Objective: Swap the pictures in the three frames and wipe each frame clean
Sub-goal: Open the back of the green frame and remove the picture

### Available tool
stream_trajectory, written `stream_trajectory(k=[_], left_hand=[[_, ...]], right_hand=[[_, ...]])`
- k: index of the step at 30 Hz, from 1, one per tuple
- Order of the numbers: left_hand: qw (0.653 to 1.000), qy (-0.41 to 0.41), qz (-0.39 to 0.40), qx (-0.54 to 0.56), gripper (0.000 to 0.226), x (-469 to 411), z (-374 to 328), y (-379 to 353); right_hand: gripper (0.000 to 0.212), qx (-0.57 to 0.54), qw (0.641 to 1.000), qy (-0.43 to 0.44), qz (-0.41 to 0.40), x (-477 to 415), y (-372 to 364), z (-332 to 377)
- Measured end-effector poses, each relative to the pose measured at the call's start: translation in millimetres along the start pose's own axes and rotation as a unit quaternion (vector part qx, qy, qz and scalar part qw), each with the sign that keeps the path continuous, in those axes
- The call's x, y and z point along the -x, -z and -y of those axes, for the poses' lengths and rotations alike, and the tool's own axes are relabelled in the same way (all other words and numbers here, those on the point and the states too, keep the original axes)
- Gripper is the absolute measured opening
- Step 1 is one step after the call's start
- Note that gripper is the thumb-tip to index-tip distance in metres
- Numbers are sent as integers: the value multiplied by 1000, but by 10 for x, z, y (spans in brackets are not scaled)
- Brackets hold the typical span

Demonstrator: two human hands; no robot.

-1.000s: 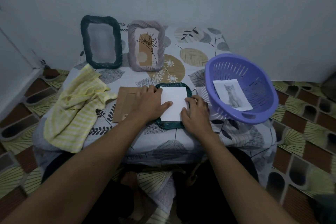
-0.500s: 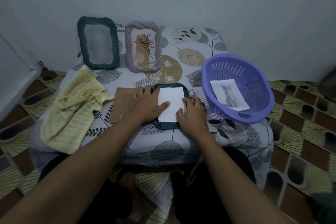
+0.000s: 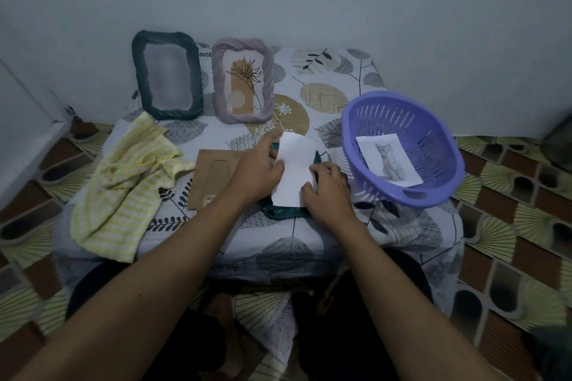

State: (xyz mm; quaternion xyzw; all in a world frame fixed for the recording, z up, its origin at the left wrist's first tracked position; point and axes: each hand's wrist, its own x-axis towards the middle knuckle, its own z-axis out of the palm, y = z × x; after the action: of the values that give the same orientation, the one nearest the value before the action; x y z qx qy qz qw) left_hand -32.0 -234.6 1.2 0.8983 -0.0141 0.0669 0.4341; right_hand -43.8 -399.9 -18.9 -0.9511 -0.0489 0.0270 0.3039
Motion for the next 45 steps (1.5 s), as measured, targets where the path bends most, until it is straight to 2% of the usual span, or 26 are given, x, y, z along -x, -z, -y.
stream_trajectory(k=[4,8,10,13,15,18,21,24,29,31,33,36,39,45], left_hand=[[997,10,-62,44,61,-12,-61,43],[986,59,-92,124,55,-39,-108,65],[980,77,-91,157,54,-53,-139,40],[974,98,-87,184,54,-81,-178,-34],[973,111,-82,183,52,-117,-207,-107],[974,132,-63,172,52,-187,-259,-227],[976,137,-60,160,50,-259,-317,-356],[975,145,-57,160,46,-299,-420,-484],[975,151,-36,161,41,-364,-564,-709],[976,151,-28,152,25,-381,-619,-800],[977,155,-27,143,13,-394,-685,-872],[978,161,-2,134,26,-445,-695,-988],[974,176,46,135,25,-485,-659,-1062],[979,178,56,87,3,-506,-663,-998]], right_hand=[[59,-35,999,35,-12,30,117,99],[45,-54,987,122,-85,117,359,188],[38,-19,979,150,-137,141,498,162],[37,43,978,119,-168,157,709,87],[42,75,985,70,-140,160,830,11],[55,72,997,3,-26,157,1041,-136],[41,78,995,-25,56,140,1230,-257],[29,52,997,-2,52,138,1315,-330],[36,12,999,49,-2,105,1400,-364],[36,-5,998,55,-14,89,1420,-370],[33,-13,998,63,-12,82,1430,-366],[29,-10,998,70,-2,69,1412,-353],[31,-3,998,64,1,50,1348,-354],[28,21,998,51,25,77,1231,-346]])
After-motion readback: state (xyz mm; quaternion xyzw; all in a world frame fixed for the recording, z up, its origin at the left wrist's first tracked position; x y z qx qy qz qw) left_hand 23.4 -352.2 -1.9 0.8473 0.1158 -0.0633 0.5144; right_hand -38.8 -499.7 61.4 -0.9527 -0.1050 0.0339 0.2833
